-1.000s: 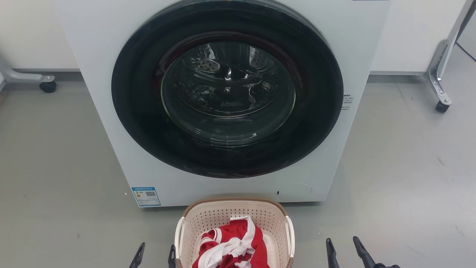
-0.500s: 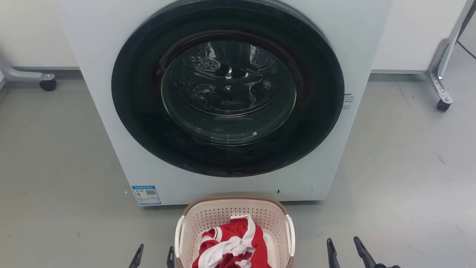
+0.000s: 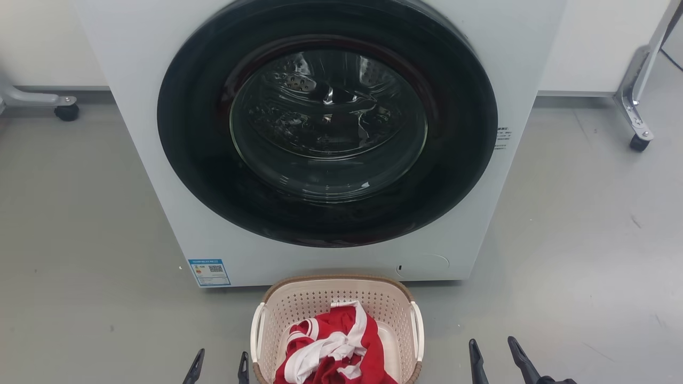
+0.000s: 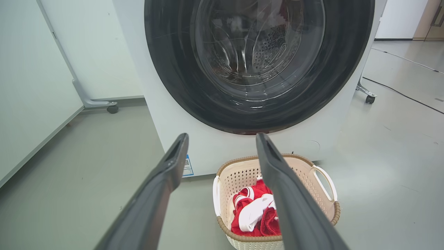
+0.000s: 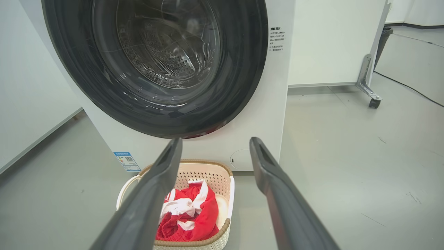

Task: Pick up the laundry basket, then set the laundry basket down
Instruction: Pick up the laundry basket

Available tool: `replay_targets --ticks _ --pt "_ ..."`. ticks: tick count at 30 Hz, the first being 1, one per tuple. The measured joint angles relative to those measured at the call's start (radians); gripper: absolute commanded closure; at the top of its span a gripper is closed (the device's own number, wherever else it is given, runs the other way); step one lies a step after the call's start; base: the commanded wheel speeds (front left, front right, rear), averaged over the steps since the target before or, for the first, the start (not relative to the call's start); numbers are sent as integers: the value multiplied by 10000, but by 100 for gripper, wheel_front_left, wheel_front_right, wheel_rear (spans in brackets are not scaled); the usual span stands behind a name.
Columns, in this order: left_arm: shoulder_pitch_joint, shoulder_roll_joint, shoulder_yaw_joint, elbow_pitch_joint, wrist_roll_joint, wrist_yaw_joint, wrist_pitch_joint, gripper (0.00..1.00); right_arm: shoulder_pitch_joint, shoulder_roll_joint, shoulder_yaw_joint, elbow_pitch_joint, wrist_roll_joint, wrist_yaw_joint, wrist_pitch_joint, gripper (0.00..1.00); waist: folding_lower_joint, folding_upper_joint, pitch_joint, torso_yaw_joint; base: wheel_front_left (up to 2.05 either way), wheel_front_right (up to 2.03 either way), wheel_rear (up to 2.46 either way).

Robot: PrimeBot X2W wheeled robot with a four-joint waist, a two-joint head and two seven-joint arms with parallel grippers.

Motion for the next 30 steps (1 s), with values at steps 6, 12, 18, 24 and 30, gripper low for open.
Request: replay_targets --ticks 6,12,18,24,30 --pt "-22 -2 36 -69 2 -2 0 0 -13 13 -63 -82 -63 13 0 0 0 1 285 -12 0 0 0" --pt "-336 -4 98 -115 2 -6 0 0 -268 15 -136 -115 -84 84 0 0 1 0 771 -20 0 0 0" --pt "-872 -6 136 -81 2 -65 0 0 -867 15 -221 -100 -153 173 -2 0 1 0 1463 -19 0 0 0" --pt "-1485 -17 161 92 0 -150 0 0 -1467 13 -295 54 -242 215 -2 0 1 1 2135 -16 0 0 0" --pt "-2330 -44 153 430 0 -282 0 0 -2266 8 -376 324 -351 276 -33 0 2 1 2992 -18 0 0 0"
